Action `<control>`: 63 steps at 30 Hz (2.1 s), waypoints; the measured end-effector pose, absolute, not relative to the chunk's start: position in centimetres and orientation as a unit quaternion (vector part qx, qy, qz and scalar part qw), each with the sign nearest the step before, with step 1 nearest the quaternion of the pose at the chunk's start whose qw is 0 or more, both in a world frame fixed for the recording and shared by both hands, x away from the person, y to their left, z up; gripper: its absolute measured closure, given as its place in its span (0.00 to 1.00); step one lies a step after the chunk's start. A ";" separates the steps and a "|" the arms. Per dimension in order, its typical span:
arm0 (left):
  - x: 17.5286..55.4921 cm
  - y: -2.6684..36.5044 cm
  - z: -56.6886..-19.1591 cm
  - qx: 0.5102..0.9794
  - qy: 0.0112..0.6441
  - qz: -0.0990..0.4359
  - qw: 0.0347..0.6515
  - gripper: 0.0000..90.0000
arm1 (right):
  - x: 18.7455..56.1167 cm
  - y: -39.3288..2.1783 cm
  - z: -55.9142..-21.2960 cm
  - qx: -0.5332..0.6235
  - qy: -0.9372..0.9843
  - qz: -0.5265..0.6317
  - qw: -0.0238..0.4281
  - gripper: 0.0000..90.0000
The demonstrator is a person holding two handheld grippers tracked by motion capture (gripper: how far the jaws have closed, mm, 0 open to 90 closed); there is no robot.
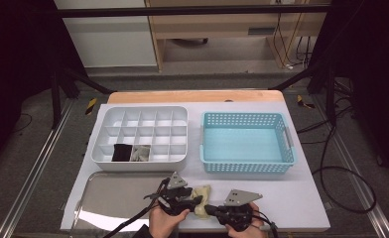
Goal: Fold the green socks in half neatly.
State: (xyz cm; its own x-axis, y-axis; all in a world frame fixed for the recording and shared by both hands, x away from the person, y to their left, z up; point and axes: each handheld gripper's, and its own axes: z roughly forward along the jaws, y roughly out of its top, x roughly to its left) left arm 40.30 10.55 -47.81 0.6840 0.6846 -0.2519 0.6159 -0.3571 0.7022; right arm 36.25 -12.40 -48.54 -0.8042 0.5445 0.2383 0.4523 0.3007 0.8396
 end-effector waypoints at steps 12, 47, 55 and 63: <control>40.2 10.1 -47.6 0.829 0.399 0.042 0.389 0.55 | 38.0 -18.4 -47.9 0.405 0.763 0.476 0.165 0.77; 40.1 12.7 -41.6 0.816 0.365 0.071 0.443 0.81 | 38.2 -23.7 -48.8 0.475 0.728 0.456 0.193 0.62; 40.9 15.3 -39.1 0.801 0.374 0.106 0.455 0.81 | 38.0 -24.1 -48.6 0.484 0.723 0.447 0.209 0.55; 41.3 17.9 -37.0 0.787 0.385 0.140 0.461 0.81 | 37.7 -24.8 -48.5 0.488 0.714 0.449 0.225 0.49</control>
